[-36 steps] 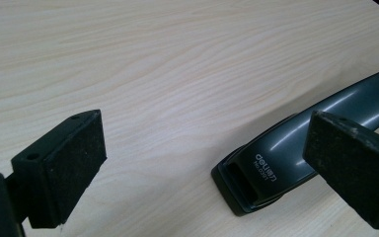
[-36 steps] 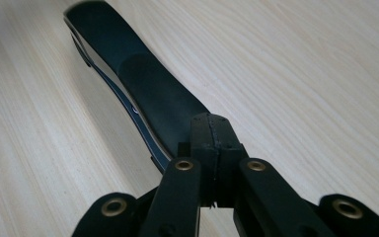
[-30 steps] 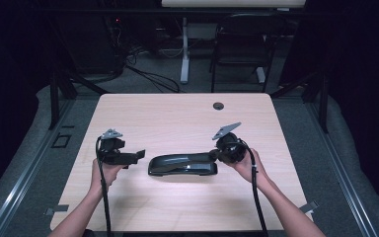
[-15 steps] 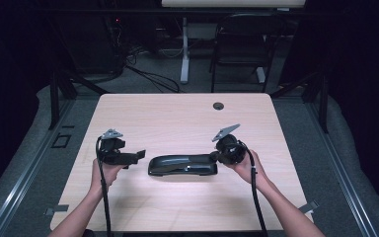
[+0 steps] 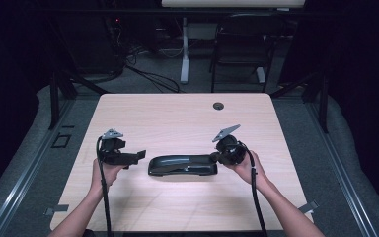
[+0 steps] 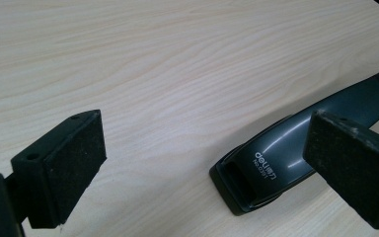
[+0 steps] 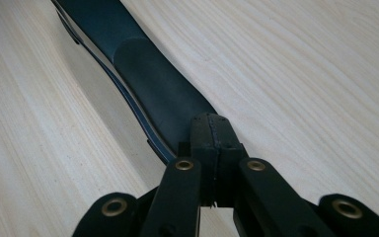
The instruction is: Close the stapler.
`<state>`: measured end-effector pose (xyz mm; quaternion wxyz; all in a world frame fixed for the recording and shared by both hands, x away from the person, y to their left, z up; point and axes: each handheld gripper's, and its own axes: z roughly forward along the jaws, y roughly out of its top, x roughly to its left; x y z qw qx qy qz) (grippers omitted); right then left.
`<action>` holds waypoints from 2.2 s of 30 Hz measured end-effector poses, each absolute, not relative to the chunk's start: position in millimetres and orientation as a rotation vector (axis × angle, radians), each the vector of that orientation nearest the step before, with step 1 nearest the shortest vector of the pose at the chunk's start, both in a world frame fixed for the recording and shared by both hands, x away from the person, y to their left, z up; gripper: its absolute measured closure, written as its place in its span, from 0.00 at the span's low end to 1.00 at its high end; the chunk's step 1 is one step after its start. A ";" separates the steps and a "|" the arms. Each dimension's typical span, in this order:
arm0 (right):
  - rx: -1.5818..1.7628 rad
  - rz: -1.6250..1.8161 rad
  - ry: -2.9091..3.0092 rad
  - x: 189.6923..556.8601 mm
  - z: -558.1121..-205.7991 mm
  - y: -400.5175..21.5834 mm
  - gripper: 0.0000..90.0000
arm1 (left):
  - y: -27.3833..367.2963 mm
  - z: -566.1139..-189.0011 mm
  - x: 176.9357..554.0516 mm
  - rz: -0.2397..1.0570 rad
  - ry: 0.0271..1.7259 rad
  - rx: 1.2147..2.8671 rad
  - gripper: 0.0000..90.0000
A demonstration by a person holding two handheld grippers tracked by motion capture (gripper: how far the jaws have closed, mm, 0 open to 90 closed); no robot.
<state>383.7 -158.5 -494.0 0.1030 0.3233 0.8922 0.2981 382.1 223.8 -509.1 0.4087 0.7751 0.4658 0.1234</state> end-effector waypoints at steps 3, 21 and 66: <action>0.942 0.847 2.654 384.6 -495.5 -157.9 1.00 | 223.7 -508.9 382.0 0.312 1.173 1.954 0.03; 0.857 0.935 2.583 376.2 -470.5 -158.2 0.98 | 224.0 -509.5 382.2 0.317 1.176 1.947 0.03; 1.267 0.903 2.347 322.0 -477.3 -298.8 0.00 | 224.7 -509.2 380.8 0.334 1.197 1.945 0.02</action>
